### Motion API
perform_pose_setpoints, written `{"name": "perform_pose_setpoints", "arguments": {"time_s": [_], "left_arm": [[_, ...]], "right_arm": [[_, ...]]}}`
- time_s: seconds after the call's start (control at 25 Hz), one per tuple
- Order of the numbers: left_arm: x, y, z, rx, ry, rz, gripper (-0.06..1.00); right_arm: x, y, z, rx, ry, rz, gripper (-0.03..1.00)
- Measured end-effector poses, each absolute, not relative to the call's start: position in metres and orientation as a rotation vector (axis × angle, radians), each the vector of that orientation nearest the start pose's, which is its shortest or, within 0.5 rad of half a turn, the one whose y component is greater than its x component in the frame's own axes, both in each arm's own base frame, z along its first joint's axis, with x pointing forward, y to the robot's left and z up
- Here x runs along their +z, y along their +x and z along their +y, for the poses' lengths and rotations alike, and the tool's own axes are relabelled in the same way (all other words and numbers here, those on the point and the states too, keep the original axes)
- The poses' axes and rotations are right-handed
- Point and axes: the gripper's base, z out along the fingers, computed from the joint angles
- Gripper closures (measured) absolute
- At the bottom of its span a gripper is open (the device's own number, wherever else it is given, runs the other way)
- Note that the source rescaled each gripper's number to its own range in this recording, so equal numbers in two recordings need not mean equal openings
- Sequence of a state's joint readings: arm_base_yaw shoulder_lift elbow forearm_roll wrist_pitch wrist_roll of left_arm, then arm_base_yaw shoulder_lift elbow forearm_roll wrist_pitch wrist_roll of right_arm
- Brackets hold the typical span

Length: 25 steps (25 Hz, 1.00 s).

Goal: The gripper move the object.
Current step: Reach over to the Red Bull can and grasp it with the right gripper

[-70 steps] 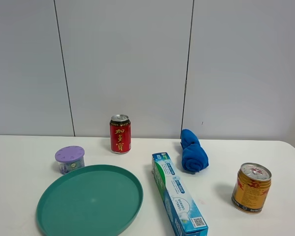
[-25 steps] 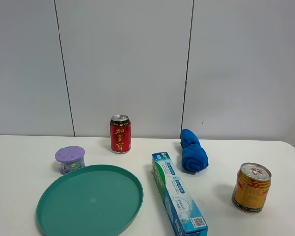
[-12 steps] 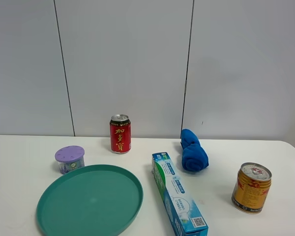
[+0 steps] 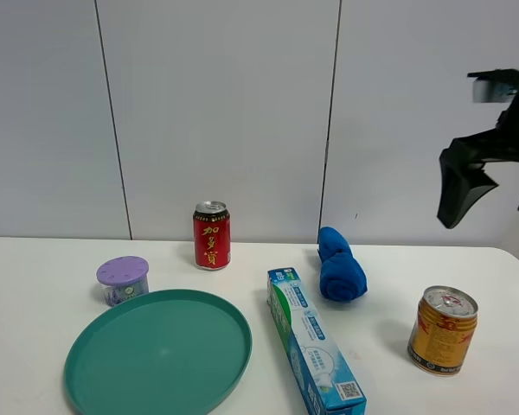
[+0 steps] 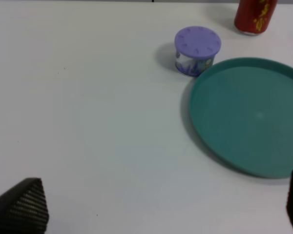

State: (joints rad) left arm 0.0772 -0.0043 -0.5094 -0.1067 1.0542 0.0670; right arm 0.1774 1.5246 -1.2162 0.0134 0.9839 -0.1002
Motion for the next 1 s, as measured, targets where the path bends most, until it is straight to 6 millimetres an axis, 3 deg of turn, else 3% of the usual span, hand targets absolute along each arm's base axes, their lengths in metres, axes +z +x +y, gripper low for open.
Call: {"name": "perform_pose_setpoints", "arguments": {"time_s": [0.16,0.44,0.64,1.0], "left_arm": [[0.281,-0.006,-0.009,-0.036,-0.005,2.020,-0.06],[0.281,-0.006,-0.009,-0.036,-0.005,2.020,-0.06],[0.281,-0.006,-0.009,-0.036,-0.005,2.020,-0.06],[0.281,-0.006,-0.009,-0.036,-0.005,2.020,-0.06]], "right_arm": [[0.266,0.313,0.070,0.036,-0.445,2.791,-0.03],[0.237,0.324,0.072,0.012,-0.470,2.872,-0.03],[0.227,0.328,0.073,0.006,-0.477,2.900,-0.03],[0.227,0.330,0.073,-0.002,-0.479,2.875,-0.02]]}}
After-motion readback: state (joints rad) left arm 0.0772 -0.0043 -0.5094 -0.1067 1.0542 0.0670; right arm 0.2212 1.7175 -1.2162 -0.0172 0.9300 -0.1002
